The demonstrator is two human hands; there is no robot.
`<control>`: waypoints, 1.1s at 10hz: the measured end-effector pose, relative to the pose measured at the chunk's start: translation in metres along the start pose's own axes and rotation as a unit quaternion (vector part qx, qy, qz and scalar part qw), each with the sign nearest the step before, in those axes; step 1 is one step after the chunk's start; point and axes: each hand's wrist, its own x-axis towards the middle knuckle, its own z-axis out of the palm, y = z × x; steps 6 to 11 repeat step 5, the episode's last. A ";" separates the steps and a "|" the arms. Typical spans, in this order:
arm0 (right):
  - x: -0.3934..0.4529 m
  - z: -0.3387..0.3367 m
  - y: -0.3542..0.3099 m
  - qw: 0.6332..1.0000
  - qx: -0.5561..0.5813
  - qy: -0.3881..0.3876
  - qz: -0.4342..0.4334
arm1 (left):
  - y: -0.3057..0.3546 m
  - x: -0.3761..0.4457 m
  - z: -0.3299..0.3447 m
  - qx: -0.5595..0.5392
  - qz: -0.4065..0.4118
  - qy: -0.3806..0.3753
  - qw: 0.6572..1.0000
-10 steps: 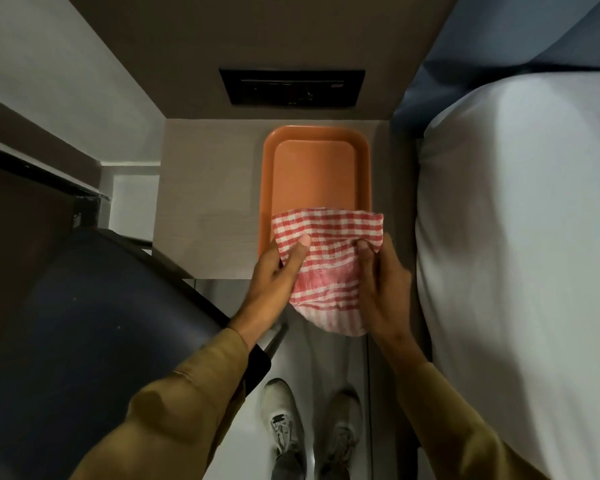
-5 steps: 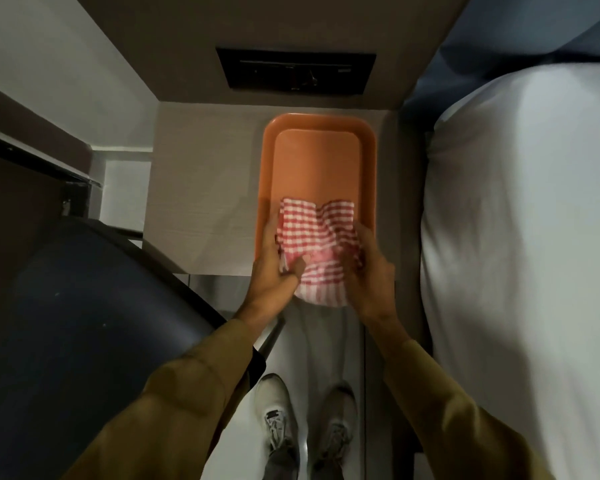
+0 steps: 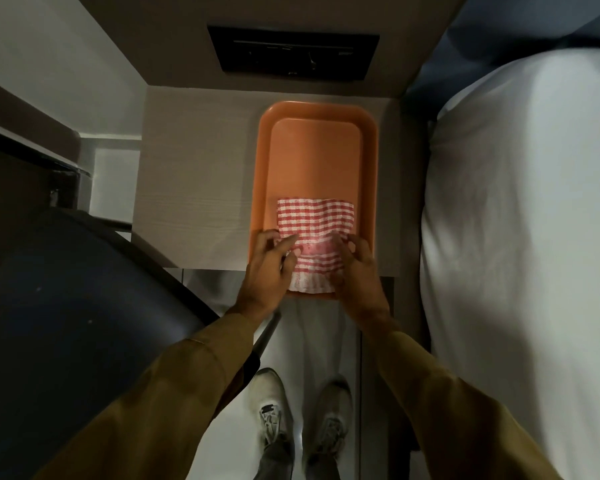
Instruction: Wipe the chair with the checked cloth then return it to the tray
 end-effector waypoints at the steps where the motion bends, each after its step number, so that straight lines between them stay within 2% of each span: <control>1: 0.002 -0.001 0.004 1.000 0.013 -0.025 -0.008 | -0.007 0.001 0.004 0.052 0.007 -0.022 0.998; 2: 0.000 0.000 0.002 1.000 0.005 -0.014 -0.016 | 0.005 0.002 0.005 -0.002 -0.054 -0.031 0.998; 3: -0.004 0.004 -0.001 0.999 -0.044 0.003 0.001 | 0.002 0.002 0.012 0.104 -0.053 -0.089 0.989; 4: -0.006 0.006 -0.010 0.996 -0.090 0.008 0.010 | 0.010 -0.005 0.010 0.285 -0.044 -0.116 0.950; 5: -0.016 0.002 -0.010 0.982 -0.184 0.032 -0.032 | 0.022 -0.009 0.002 0.336 -0.034 -0.110 0.935; 11: -0.016 0.002 -0.010 0.982 -0.184 0.032 -0.032 | 0.022 -0.009 0.002 0.336 -0.034 -0.110 0.935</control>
